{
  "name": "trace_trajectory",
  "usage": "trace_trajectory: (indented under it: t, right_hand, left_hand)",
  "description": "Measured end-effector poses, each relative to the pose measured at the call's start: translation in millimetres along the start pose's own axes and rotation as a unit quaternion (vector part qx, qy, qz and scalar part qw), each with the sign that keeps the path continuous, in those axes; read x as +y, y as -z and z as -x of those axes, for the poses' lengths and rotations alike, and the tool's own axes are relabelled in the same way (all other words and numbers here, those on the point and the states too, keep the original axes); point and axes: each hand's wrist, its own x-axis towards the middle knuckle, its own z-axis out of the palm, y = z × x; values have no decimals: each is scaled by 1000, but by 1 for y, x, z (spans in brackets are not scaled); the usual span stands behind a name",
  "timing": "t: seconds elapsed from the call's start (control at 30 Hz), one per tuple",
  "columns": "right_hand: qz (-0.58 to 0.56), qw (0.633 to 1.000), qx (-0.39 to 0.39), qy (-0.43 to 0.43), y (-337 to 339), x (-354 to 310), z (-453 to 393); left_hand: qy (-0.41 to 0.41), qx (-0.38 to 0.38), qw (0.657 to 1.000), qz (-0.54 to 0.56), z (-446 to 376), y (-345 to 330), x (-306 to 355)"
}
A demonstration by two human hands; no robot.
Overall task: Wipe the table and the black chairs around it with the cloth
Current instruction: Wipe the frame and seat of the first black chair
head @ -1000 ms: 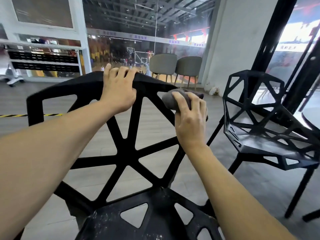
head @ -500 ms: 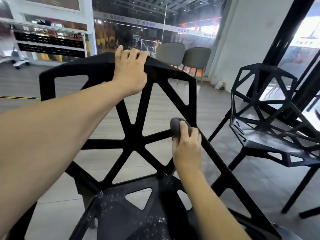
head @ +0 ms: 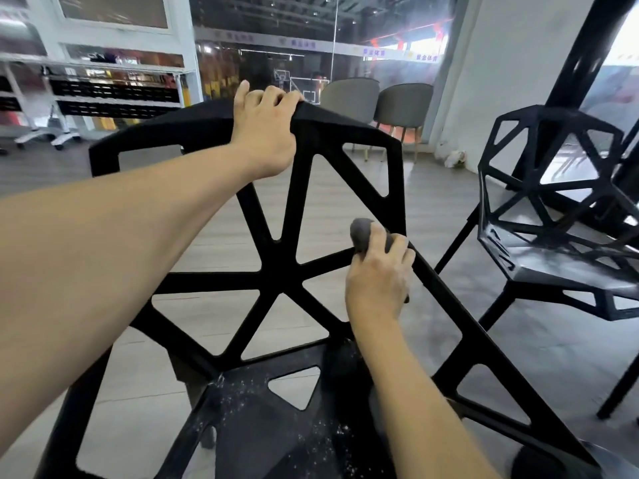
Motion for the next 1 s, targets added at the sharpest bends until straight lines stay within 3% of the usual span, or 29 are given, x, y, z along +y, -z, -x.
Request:
trace_trajectory:
  t: [0.13,0.2,0.33,0.47,0.63,0.77,0.9,1.0]
  right_hand:
    - [-51,988,-92,114,-6,-42,40]
    - [-95,980,-147,93,-6,-47,48]
    - [-69,976,-185,95,-3,-41,37]
    - [-94,973,-200,67,0,-49,40]
    - [-167,966,-182,71,15,-52,39]
    - [-229,960,-84,138,13,-77,27]
    - [-257,953,-131,92,-4,-95,48]
    - [-294,930,-189,112,8,-89,69]
  left_hand:
    - [-1,-29,999,-12,-1,3,3]
    - [-17,-40,999,1,2,8,1]
    - [-63,-41,996,56,43,28,-20]
    - [77,43,990,111,176,37,-50]
    - [348,2,918,190,337,53,-60]
    - [323,13,925,199,377,47,-49]
    - [322,23,925,202,375,47,-42]
    - [341,3,913,223,375,50,-39]
